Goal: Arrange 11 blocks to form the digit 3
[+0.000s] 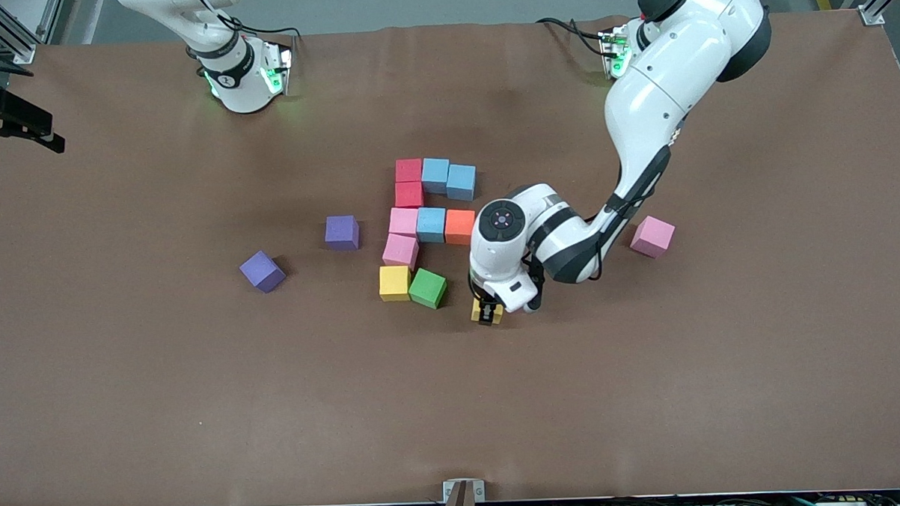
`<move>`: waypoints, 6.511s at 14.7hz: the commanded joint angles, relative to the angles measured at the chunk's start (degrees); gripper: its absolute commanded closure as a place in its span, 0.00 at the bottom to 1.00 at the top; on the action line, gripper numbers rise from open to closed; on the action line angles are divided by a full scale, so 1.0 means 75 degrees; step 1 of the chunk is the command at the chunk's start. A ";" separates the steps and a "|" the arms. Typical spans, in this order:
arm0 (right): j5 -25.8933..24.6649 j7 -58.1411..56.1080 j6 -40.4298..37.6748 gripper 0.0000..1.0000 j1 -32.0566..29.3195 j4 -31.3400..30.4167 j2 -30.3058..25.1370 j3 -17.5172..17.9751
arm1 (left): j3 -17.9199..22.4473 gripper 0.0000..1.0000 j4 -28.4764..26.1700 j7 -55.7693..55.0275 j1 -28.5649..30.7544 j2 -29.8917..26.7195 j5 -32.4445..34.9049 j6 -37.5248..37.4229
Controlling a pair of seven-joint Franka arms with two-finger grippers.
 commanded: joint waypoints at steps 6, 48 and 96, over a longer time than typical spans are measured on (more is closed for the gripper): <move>-0.0197 -0.0104 0.0445 0.00 -0.0002 -0.0354 -0.0247 0.0021 | 0.0548 0.73 0.0629 -0.0449 -0.0969 0.0515 -0.0123 0.0674; -0.0139 -0.0022 0.0257 0.00 -0.0060 -0.0401 -0.0224 0.0010 | 0.1099 0.72 0.0465 -0.0613 -0.1860 0.0469 -0.1810 -0.0157; -0.0280 0.0458 0.0328 0.00 0.0010 -0.0377 -0.0318 0.0044 | -0.1185 0.00 -0.1914 1.3618 0.5168 -0.3949 -0.2185 -0.2652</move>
